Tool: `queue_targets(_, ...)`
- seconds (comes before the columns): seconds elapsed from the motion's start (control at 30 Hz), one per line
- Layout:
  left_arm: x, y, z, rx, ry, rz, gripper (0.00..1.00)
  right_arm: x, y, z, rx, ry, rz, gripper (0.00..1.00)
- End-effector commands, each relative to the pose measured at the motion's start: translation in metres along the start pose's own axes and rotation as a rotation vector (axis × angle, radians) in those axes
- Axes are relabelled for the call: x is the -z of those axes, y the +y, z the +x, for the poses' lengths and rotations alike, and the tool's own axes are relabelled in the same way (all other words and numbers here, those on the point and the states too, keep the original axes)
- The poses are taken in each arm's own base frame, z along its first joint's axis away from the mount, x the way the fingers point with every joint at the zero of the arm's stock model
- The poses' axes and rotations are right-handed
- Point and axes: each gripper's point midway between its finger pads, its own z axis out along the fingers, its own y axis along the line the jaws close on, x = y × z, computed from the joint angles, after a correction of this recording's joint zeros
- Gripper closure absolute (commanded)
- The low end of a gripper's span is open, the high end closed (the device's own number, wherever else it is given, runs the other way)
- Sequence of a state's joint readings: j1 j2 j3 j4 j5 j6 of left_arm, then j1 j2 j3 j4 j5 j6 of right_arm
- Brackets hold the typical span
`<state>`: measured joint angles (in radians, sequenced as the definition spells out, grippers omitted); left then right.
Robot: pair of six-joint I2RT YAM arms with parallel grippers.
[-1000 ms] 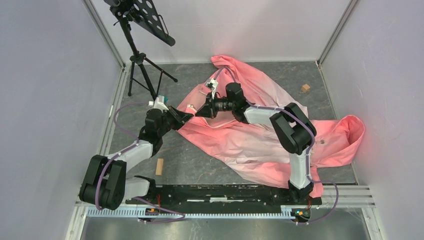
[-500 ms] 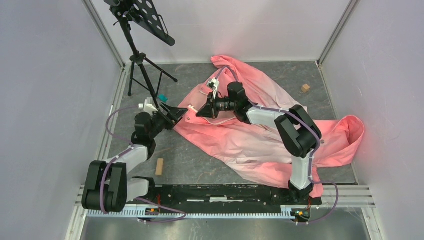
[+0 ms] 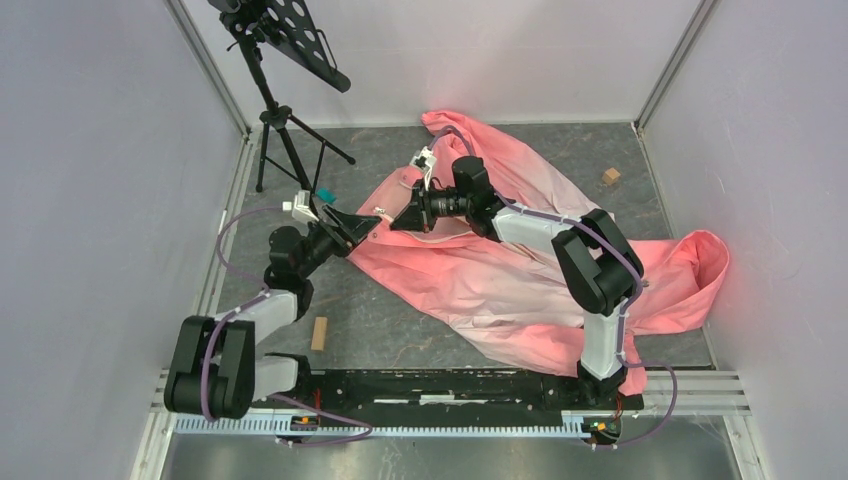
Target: Zip up the jacket
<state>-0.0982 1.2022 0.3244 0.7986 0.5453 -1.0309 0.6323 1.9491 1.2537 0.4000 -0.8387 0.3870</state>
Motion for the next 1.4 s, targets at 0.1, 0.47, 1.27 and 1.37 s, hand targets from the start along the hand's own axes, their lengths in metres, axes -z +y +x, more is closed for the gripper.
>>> queue_targets(0.1, -0.021, -0.027, -0.008, 0.052, -0.003, 0.162, 0.31, 0.002, 0.018, -0.029, 0.040, -0.055, -0.054, 1.00)
queue_targets(0.47, -0.026, -0.024, 0.003, 0.080, 0.007, 0.179, 0.54, 0.003, 0.018, -0.031, 0.036, -0.067, -0.049, 1.00)
queue_targets(1.27, -0.020, -0.022, 0.000, 0.147, -0.050, 0.196, 0.53, 0.004, 0.022, -0.031, 0.030, -0.081, -0.057, 1.00)
queue_targets(1.37, -0.020, -0.022, 0.000, 0.148, -0.052, 0.200, 0.55, 0.004, 0.022, -0.031, 0.030, -0.082, -0.058, 1.00)
